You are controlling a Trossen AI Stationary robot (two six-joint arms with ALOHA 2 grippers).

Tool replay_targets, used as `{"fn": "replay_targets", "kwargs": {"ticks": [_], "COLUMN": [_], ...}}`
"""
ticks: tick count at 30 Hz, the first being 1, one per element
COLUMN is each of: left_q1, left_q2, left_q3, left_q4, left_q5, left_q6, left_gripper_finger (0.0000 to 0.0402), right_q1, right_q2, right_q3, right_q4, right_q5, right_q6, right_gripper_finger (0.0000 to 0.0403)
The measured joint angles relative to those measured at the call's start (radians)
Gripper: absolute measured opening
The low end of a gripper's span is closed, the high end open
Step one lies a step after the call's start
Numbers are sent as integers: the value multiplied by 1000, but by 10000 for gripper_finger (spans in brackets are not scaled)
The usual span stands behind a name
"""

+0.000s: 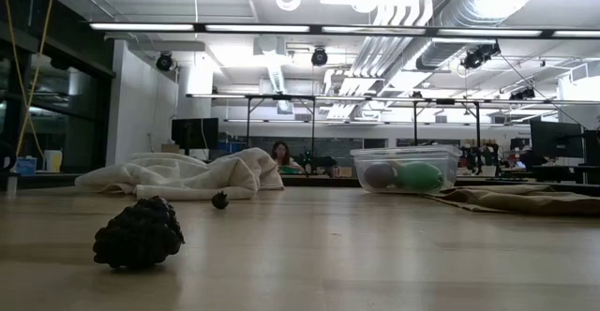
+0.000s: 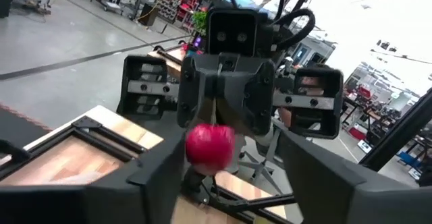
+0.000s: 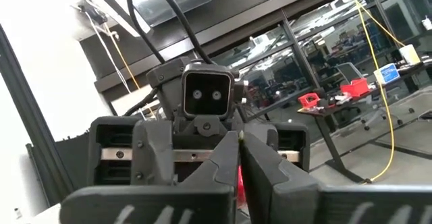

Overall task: Pick and placing Produce into tupperware
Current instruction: Put the red cherry into the transparent bin

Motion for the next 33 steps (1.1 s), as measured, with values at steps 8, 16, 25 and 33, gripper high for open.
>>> {"fn": "replay_targets", "kwargs": {"ticks": [8, 16, 25, 33], "left_q1": [42, 124, 131, 131], "left_q2": [-13, -51, -55, -65], "left_q3": [0, 1, 0, 0], "left_q4": [-126, -307, -456, -479], "left_q5": [10, 144, 260, 342], "left_q6": [-10, -37, -4, 30], "left_gripper_finger": [313, 306, 258, 222], "right_q1": [-26, -73, -152, -220], "right_q2": [-1, -18, -23, -23], "right_q3": [0, -1, -1, -1], "right_q4": [-12, -77, -180, -417], "right_q5": [20, 36, 49, 41], "right_q6": [-2, 6, 32, 51], "right_gripper_finger": [0, 0, 0, 0]}}
